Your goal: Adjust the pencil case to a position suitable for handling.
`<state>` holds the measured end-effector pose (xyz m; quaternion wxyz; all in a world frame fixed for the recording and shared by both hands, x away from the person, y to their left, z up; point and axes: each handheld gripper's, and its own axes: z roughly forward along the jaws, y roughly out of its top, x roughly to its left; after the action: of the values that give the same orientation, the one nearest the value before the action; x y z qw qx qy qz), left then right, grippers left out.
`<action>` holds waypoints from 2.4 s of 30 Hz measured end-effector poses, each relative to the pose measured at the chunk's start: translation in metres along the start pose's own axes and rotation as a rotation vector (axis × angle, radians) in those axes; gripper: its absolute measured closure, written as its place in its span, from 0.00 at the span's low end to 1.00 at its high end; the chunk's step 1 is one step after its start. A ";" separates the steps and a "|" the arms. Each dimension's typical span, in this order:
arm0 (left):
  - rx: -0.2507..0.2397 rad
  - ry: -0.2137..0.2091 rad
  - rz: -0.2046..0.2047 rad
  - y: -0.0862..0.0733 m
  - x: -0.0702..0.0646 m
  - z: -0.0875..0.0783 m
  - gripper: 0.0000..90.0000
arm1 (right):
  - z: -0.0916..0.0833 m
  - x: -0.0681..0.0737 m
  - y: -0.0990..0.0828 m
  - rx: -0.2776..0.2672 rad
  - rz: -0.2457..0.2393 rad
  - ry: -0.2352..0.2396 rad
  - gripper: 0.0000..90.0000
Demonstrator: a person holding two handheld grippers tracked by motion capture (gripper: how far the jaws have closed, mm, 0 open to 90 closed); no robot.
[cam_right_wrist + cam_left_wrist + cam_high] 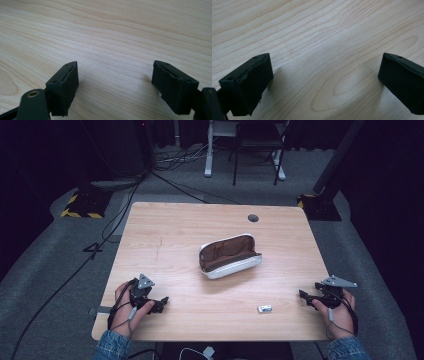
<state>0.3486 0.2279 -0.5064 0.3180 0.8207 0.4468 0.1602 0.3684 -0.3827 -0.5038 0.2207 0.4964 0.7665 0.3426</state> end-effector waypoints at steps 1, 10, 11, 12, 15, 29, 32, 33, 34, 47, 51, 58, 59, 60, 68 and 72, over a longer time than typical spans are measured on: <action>0.003 -0.001 0.000 0.000 0.000 0.000 0.00 | 0.000 0.000 0.000 0.000 0.000 0.000 0.25; 0.003 -0.004 0.009 0.003 -0.003 0.003 0.00 | -0.007 -0.001 0.001 0.006 0.014 0.023 0.31; 0.002 -0.006 0.013 0.004 -0.003 0.003 0.00 | -0.009 -0.001 0.002 0.003 0.015 0.024 0.31; 0.002 -0.008 0.009 0.004 -0.004 0.003 0.00 | -0.012 -0.001 0.002 -0.001 0.011 0.027 0.31; 0.000 -0.006 0.016 0.004 -0.004 0.003 0.00 | -0.018 0.001 0.004 -0.010 0.009 0.030 0.32; 0.005 -0.014 0.021 0.005 -0.005 0.004 0.00 | -0.047 0.026 0.016 -0.044 -0.029 0.093 0.32; 0.005 -0.014 0.021 0.005 -0.005 0.004 0.00 | -0.050 0.033 0.020 -0.045 -0.040 0.121 0.32; 0.005 -0.014 0.021 0.005 -0.005 0.004 0.00 | -0.051 0.035 0.021 -0.045 -0.043 0.126 0.32; 0.005 -0.014 0.021 0.005 -0.005 0.004 0.00 | -0.052 0.037 0.023 -0.049 -0.051 0.133 0.32; 0.004 -0.017 0.018 0.005 -0.005 0.004 0.00 | -0.060 0.067 0.033 -0.039 -0.101 0.244 0.33; 0.005 -0.019 0.020 0.005 -0.005 0.004 0.00 | -0.059 0.075 0.035 -0.037 -0.114 0.266 0.32; 0.003 -0.019 0.022 0.006 -0.005 0.005 0.00 | -0.051 0.086 0.034 -0.029 -0.144 0.305 0.30; 0.004 -0.019 0.022 0.006 -0.005 0.005 0.00 | -0.050 0.088 0.034 -0.028 -0.146 0.311 0.30; 0.004 -0.019 0.022 0.006 -0.005 0.005 0.00 | -0.048 0.090 0.033 -0.027 -0.149 0.317 0.29; 0.001 -0.019 0.022 0.006 -0.006 0.005 0.00 | -0.036 0.103 0.031 -0.011 -0.190 0.370 0.27; 0.002 -0.019 0.023 0.006 -0.006 0.005 0.00 | -0.032 0.107 0.029 -0.010 -0.200 0.384 0.27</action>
<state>0.3521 0.2188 -0.5062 0.3198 0.8275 0.4345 0.1556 0.3210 -0.2868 -0.4607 0.1060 0.3423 0.8382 0.4112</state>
